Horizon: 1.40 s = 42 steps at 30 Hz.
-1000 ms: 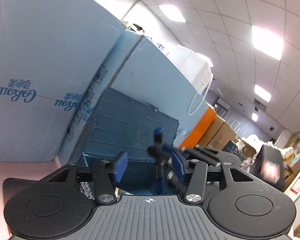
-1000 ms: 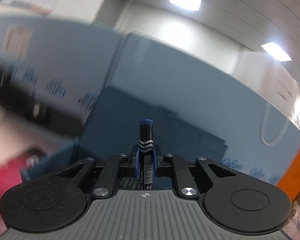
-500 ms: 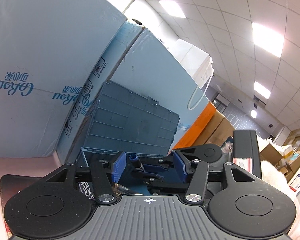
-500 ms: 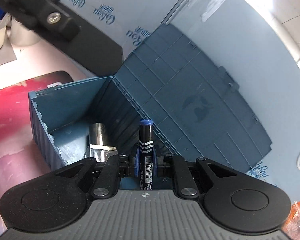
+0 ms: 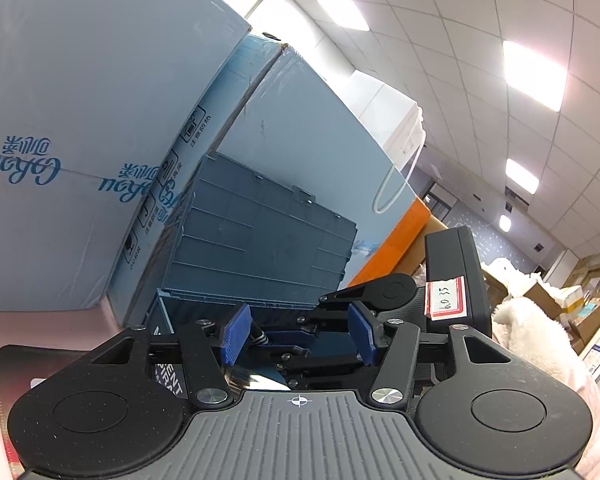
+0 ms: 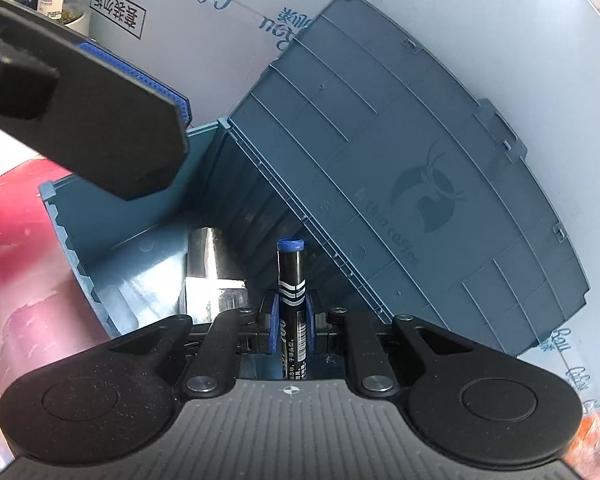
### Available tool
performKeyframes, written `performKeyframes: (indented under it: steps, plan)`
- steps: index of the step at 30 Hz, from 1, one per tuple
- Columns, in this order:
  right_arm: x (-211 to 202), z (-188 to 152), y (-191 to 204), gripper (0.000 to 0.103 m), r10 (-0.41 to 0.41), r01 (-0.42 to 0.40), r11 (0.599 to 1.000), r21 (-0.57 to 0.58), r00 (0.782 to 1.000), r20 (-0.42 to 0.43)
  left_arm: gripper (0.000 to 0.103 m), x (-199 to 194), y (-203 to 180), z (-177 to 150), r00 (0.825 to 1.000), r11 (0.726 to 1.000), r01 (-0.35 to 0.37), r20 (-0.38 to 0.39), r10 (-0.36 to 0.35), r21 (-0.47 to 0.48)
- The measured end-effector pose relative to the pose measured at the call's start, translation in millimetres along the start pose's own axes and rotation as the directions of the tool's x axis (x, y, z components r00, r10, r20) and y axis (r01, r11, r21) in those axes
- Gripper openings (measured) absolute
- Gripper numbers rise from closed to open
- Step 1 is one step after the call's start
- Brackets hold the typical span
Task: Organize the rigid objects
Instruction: 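Lower the blue marker into the blue box with the right tool and release, then withdraw the right tool and move the left tool toward the cream tube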
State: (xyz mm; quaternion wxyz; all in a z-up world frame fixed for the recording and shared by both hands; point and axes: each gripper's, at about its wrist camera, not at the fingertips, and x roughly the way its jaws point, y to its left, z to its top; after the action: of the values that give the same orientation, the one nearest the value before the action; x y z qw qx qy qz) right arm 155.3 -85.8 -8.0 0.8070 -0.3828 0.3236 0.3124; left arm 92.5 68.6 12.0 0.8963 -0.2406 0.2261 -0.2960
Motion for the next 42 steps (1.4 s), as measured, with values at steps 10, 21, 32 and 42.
performKeyframes:
  steps: [10,21,32,42]
  plan:
    - [-13,-9,-8,0.026,0.010,-0.012,0.998,0.060,1.000,0.028,0.061,2,0,-1,1.000,1.000,0.004,-0.005,-0.004,-0.002]
    - [-69,-53,-25,0.056,0.002,-0.091,0.949,0.302,0.959,0.284,0.076,5,-9,-4,1.000,0.999,0.030,0.004,-0.030,0.024]
    - [-125,-141,11,0.086,-0.322,-0.046,0.789,0.613,0.818,0.477,0.086,11,-33,-11,0.999,0.995,0.052,-0.002,-0.052,0.088]
    - [-144,-189,38,0.089,-0.483,-0.047,0.626,0.778,0.760,0.434,0.086,16,-74,-28,0.997,0.963,0.074,-0.004,-0.075,0.259]
